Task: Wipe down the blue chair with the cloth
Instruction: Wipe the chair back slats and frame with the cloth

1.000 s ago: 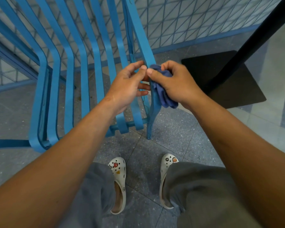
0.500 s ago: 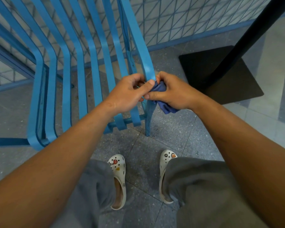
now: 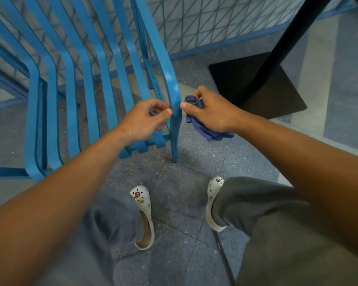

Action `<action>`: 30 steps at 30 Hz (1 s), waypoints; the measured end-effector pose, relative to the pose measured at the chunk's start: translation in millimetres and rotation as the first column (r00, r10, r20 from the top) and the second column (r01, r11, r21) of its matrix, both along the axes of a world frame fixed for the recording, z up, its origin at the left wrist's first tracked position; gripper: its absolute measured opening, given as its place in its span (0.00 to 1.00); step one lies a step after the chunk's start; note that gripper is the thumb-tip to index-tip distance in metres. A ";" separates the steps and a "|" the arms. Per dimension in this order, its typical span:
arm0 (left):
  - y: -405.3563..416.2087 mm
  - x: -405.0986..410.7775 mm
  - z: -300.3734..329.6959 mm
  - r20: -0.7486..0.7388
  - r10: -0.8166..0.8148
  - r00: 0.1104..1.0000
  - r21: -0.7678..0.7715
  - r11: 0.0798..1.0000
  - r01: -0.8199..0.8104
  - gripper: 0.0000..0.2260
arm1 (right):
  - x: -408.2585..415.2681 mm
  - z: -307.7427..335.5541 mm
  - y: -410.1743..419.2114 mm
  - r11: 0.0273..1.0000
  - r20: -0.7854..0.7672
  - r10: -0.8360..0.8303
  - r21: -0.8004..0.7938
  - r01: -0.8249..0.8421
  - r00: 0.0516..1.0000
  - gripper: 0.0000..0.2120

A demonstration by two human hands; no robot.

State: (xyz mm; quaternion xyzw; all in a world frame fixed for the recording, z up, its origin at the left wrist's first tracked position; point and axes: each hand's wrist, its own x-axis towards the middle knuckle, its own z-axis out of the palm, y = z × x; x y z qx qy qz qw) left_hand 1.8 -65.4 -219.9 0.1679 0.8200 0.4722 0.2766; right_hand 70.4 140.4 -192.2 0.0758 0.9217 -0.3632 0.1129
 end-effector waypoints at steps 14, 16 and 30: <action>5.8 -17.1 -20.2 -0.194 -0.261 0.946 -0.326 0.927 0.188 0.14 | -0.9 -115.2 2.7 0.987 0.033 -0.048 -0.153 0.053 0.998 0.17; 7.8 -25.3 -16.6 -0.186 -0.343 0.921 -0.390 0.886 0.251 0.20 | -11.0 -120.1 2.4 0.986 -0.010 -0.054 -0.158 0.052 0.998 0.14; 9.2 -23.5 -37.8 -0.301 -0.394 0.869 -0.447 0.863 0.237 0.20 | 4.3 -138.3 27.8 0.996 -0.359 0.077 -0.010 -0.086 0.930 0.14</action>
